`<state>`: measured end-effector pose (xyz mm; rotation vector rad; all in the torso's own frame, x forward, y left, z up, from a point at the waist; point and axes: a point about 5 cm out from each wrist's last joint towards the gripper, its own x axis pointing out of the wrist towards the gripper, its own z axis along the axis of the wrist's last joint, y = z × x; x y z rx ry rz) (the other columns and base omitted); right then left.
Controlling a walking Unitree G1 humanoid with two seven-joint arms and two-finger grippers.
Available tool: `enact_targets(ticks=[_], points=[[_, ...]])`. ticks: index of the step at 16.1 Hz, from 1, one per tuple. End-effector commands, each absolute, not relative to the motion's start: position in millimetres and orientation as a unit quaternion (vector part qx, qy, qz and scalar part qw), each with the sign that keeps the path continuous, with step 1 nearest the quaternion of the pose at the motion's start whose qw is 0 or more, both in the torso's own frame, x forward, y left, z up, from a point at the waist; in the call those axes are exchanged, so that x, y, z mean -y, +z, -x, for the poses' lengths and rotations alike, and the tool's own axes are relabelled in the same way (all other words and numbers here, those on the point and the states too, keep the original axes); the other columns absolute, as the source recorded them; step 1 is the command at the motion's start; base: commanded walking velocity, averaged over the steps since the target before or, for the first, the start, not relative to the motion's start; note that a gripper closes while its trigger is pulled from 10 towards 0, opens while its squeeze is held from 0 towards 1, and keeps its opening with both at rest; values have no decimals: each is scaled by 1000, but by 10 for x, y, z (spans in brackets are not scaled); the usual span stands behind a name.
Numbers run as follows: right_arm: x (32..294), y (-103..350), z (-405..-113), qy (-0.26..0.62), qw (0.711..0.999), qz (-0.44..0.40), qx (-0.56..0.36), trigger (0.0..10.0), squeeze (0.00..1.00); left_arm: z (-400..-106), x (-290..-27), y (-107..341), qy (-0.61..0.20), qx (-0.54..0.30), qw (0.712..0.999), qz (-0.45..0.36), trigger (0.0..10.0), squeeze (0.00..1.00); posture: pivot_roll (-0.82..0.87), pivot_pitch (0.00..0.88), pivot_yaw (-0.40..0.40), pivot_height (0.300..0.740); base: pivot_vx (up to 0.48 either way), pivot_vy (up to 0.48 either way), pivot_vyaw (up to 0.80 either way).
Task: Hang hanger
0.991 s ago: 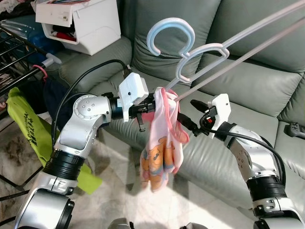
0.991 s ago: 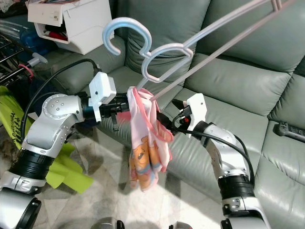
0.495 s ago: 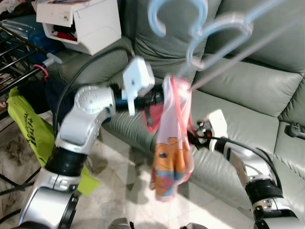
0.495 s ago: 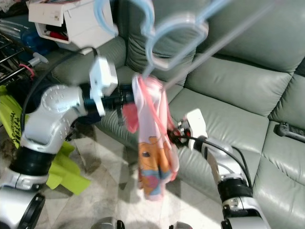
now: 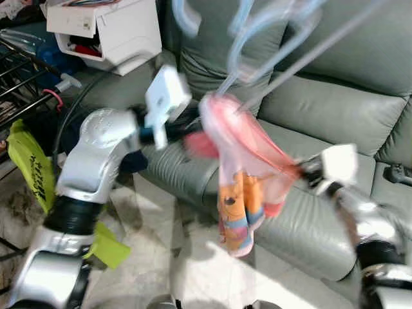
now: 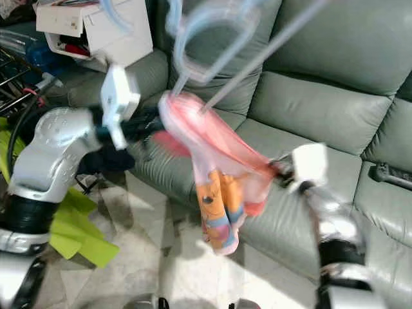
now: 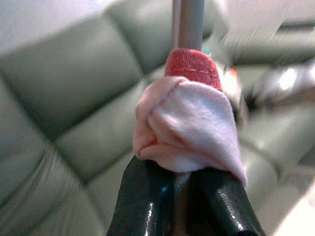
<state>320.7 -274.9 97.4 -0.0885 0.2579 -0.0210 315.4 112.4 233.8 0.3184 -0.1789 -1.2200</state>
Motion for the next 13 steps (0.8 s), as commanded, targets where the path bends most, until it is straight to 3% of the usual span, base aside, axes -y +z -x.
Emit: enact_targets(ticks=[1,4,7,9,13], points=[[3014,1420,-3289,-99,994,33,-36,0,0,-3207,-1333,2193,-550,55,816,-170,0,0,-25,21,92,740,0,0,0],[3214,1906,-3355,-164,985,9,45,0,0,-3178,-1609,1805,-537,-19,818,-203,0,0,-35,17,93,740,0,0,0],[3212,2170,-3465,-169,982,28,83,0,0,-3107,-1818,1415,-531,-85,813,-225,0,0,-31,21,84,740,0,0,0],[3192,2227,-3500,-175,980,20,95,0,0,-3062,-1902,1230,-534,-115,796,-262,0,0,-36,18,91,740,0,0,0],[3088,2168,-3533,-158,983,21,86,0,0,-3047,-1929,1072,-532,-134,791,-272,0,0,-38,20,91,740,0,0,0]])
